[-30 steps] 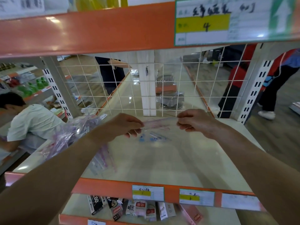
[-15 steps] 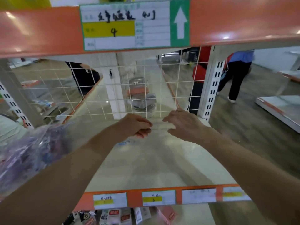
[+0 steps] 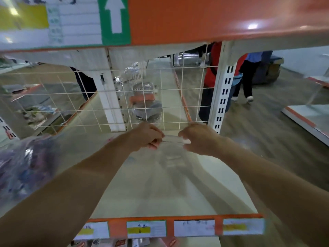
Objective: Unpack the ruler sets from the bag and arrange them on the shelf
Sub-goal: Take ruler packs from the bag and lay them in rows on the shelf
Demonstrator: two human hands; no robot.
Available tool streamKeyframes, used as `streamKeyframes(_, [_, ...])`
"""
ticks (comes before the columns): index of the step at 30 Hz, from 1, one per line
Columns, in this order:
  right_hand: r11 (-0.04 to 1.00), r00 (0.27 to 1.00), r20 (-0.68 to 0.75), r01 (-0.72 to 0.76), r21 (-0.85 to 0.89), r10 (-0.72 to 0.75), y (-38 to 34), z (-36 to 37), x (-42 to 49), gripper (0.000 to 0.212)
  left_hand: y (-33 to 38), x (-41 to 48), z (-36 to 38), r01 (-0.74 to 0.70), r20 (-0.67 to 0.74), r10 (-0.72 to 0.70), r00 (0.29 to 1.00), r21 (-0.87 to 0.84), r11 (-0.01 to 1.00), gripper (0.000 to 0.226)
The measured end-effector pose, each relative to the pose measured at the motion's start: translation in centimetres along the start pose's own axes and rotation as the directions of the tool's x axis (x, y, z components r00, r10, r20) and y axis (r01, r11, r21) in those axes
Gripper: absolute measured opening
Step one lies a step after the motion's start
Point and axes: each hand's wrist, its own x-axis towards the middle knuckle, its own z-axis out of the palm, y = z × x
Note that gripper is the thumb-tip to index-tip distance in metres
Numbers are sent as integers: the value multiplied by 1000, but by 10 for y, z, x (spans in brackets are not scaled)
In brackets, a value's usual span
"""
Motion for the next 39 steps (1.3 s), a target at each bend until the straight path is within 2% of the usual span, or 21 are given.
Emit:
streamKeyframes(2, [1000,999,30,-16,1,16,4,0,4,32,-1,1,1,19,-10,-19,1000,17,1000,14])
streamKeyframes(4, [998,995,66,-69,-4,69,10,1,12,34,-2,4,0,12,-74,-1,997,155,988,15])
streamKeyframes(8, [978,976,129,-159,-136,176,24,9,29,34,-9,6,-17,-40,-221,160,962,467,884,19])
streamKeyframes(11, [968,955,213,-166,-188,206,26,7,36,36,-13,4,-27,24,-234,133,963,566,824,22])
streamKeyframes(15, [967,934,278,-177,-186,224,24,4,46,30,-22,1,-33,61,-266,116,957,575,816,17])
streamKeyframes(22, [974,944,263,-163,-160,201,20,4,48,28,-27,-7,-34,66,-252,133,959,649,758,23])
streamKeyframes(25, [984,965,205,-140,-114,161,11,0,45,35,-25,-13,-35,56,-257,148,955,647,761,22])
streamKeyframes(29, [997,993,97,-68,-44,72,-24,-12,41,32,-25,-25,-40,26,-230,177,957,675,737,25])
streamKeyframes(33, [998,996,89,19,-52,-14,-70,-29,38,29,-28,-41,-64,32,-243,190,951,692,722,28])
streamKeyframes(39, [987,989,55,144,-68,-140,-145,-37,49,30,-55,-80,-126,115,-316,151,936,684,720,28])
